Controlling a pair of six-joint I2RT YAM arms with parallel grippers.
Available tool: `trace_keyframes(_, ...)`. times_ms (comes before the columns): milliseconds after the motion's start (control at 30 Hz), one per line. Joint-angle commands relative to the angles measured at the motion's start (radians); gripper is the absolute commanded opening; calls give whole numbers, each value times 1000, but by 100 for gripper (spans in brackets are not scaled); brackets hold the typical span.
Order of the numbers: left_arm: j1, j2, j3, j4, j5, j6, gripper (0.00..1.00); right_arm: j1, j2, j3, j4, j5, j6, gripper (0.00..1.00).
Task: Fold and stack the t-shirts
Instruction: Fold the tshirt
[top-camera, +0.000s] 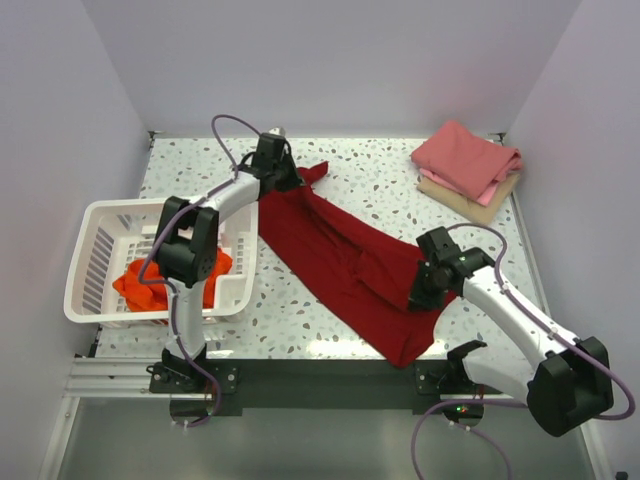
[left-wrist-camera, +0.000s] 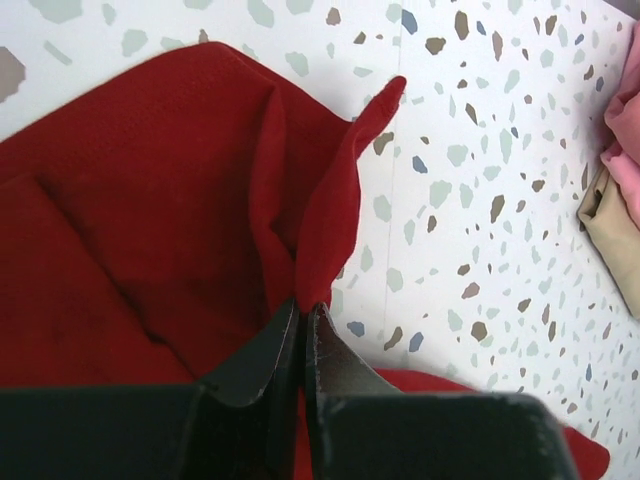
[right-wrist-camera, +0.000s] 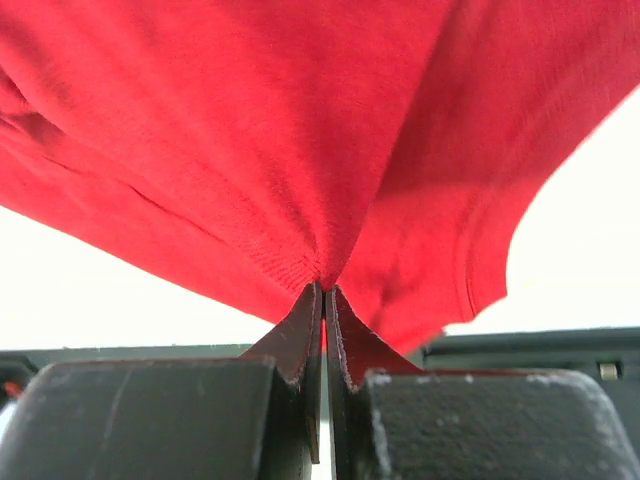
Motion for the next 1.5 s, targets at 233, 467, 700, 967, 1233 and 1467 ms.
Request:
trace_keyframes(233, 26, -56, 25, 22, -19, 90, 0, 4, -30, 82, -223, -105, 8, 0)
trace_keyframes(467, 26, -33, 33, -1, 13, 126, 13, 4, -32, 21, -186, -140, 22, 0)
trace_keyframes(700, 26, -19, 96, -22, -1, 119, 69, 6, 99, 111, -163, -84, -61, 50)
trace_keyframes(967, 25, 56, 154, -27, 17, 80, 78, 1, 272, 237, -25, 7, -33, 60)
trace_keyframes(1233, 23, 94, 128, -19, 48, 73, 80, -129, 393, 139, 160, -54, -41, 60)
trace_keyframes(1467, 20, 83, 107, -16, 60, 77, 82, -275, 470, 81, 196, -54, -98, 59)
